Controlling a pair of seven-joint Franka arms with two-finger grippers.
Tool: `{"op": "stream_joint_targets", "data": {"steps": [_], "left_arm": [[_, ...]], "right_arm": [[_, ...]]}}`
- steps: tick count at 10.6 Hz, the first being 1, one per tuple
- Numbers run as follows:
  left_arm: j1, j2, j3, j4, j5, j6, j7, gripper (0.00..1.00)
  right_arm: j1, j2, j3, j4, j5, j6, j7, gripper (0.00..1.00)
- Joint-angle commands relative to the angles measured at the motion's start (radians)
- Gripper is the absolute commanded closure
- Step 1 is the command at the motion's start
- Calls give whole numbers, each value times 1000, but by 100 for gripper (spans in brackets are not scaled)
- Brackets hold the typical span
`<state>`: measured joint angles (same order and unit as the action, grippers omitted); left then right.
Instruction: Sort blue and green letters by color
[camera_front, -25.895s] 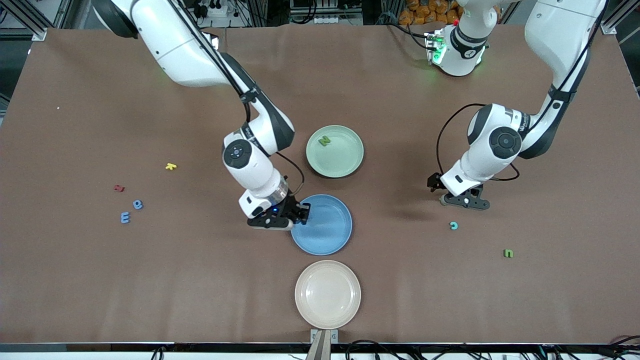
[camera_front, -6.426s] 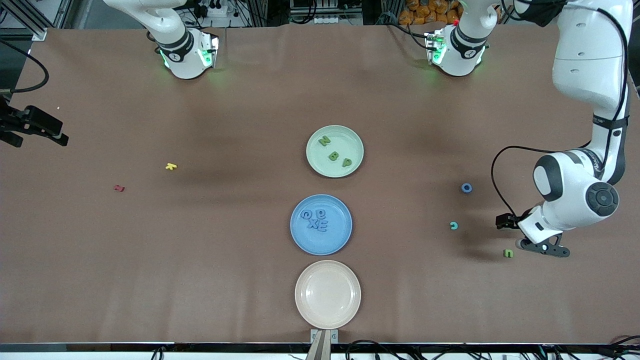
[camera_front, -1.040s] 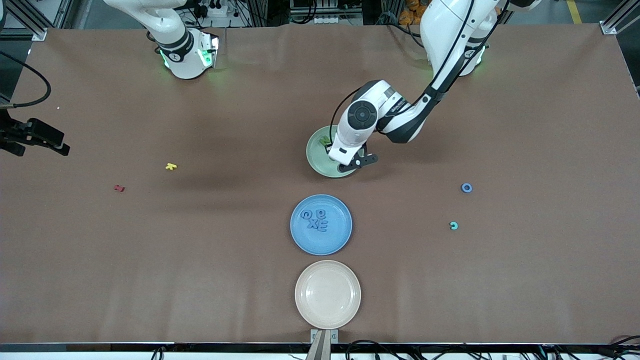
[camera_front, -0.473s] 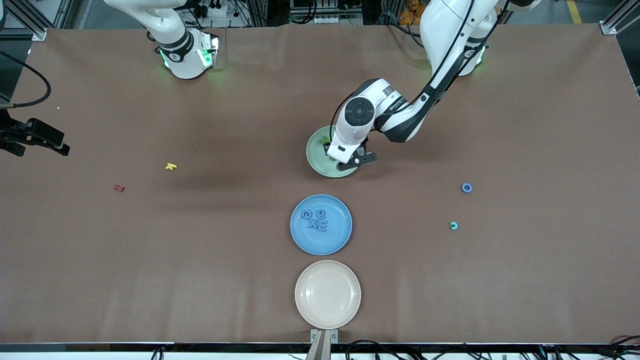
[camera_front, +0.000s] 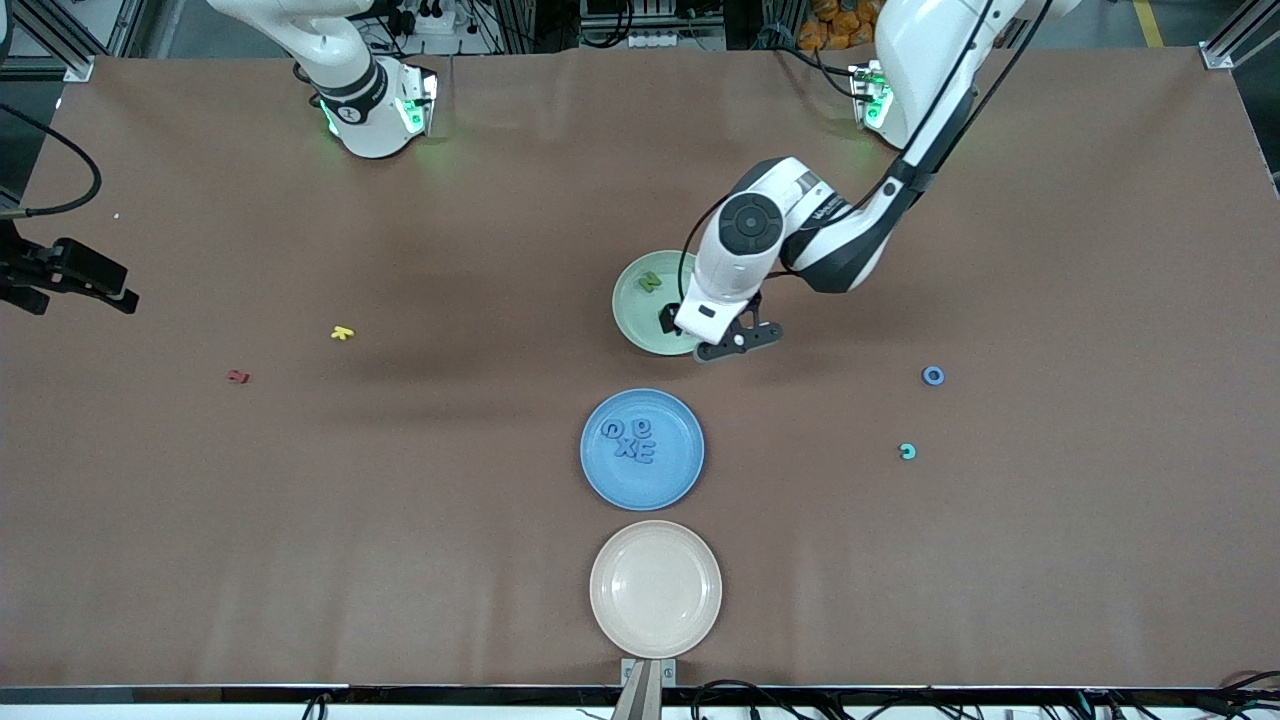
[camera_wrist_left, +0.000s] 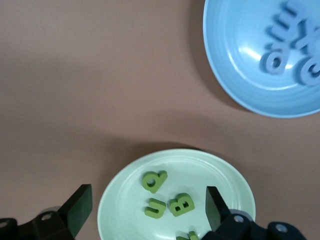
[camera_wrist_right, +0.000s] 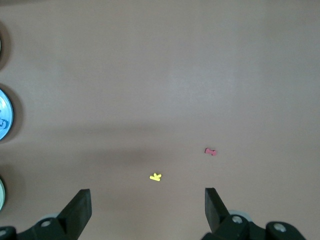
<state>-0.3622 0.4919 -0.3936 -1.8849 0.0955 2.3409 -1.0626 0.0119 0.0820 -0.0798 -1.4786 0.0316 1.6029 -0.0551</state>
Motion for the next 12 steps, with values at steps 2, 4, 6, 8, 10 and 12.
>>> {"op": "stream_joint_targets", "data": {"steps": [2,4,6,8,10,12], "left_arm": [[110,-139,-13,-2,30,-54,139,0],[140,-150,-5,65,32,-153,240,0],[178,-174,21,151,30,-276,401,0],[187,-240,96,162,30,-324,527,0],[244,-301,107,164,30,-368,631,0],[241,-360,159,167,29,-405,636,0]], "right_arm": [[-13,12,14,7,-12,9,8,0],[-13,12,14,7,-12,11,8,0],[-13,12,14,7,-12,11,8,0],[-13,12,14,7,-12,11,8,0],[-15,12,14,7,-12,11,8,0],[-15,12,14,7,-10,11,8,0]]}}
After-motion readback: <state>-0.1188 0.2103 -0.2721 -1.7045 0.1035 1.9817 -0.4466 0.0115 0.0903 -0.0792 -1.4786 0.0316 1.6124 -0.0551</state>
